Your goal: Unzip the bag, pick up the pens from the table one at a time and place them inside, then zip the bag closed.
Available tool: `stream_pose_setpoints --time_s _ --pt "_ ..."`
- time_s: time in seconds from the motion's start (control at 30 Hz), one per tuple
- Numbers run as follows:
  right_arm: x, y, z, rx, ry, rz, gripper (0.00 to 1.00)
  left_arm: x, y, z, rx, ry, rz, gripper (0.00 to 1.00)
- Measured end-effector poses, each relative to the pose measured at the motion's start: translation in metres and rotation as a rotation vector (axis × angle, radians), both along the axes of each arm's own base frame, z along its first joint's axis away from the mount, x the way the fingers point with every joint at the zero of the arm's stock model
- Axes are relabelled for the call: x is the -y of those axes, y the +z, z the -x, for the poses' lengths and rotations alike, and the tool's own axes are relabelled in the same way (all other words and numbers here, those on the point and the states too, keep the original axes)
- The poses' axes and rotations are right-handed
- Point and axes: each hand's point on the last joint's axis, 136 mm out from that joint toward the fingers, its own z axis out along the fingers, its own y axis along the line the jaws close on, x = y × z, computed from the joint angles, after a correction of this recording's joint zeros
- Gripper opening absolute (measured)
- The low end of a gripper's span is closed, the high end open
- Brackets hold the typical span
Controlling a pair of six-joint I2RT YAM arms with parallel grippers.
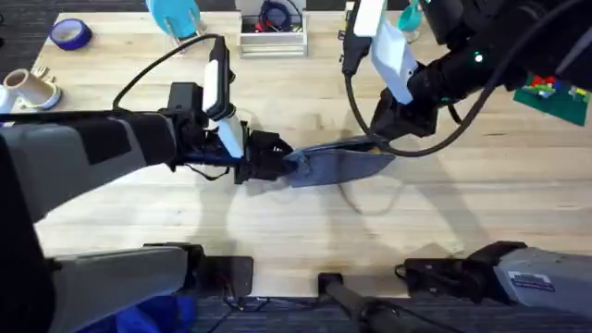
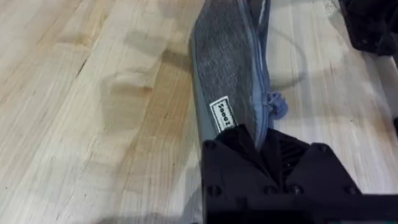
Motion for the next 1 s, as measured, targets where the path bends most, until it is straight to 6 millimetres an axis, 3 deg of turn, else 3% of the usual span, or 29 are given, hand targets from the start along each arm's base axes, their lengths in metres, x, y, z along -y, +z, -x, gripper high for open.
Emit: stream_pose_setpoints --time_s 0.13,0.2,0.4,0.43,0.77,0.83,1.0 --pt "0.000 0.000 0.000 0.000 0.000 0.000 0.032 0.000 0.000 0.000 0.000 0.000 0.000 0.043" --pt "0.000 0.000 0.000 -0.002 -0.003 -0.001 0.101 0.000 0.000 0.000 0.000 0.000 0.000 0.043" --pt "-0.003 0.000 0.002 -0.024 -0.053 -0.013 0.948 0.000 0.000 0.000 0.000 0.000 0.000 0.043" --pt "-0.005 0.000 0.003 -0.032 -0.067 -0.016 0.982 0.000 0.000 0.000 0.000 0.000 0.000 0.043" --pt "-0.027 0.004 0.014 -0.133 -0.279 -0.085 0.997 0.000 0.000 0.000 0.000 0.000 -0.001 0.042" --pt "-0.040 0.019 0.015 -0.166 -0.342 -0.147 0.998 0.000 0.000 0.000 0.000 0.000 -0.001 0.043" --pt "-0.041 0.037 0.025 -0.244 -0.439 -0.163 0.998 0.000 0.000 0.000 0.000 0.000 -0.002 0.043"
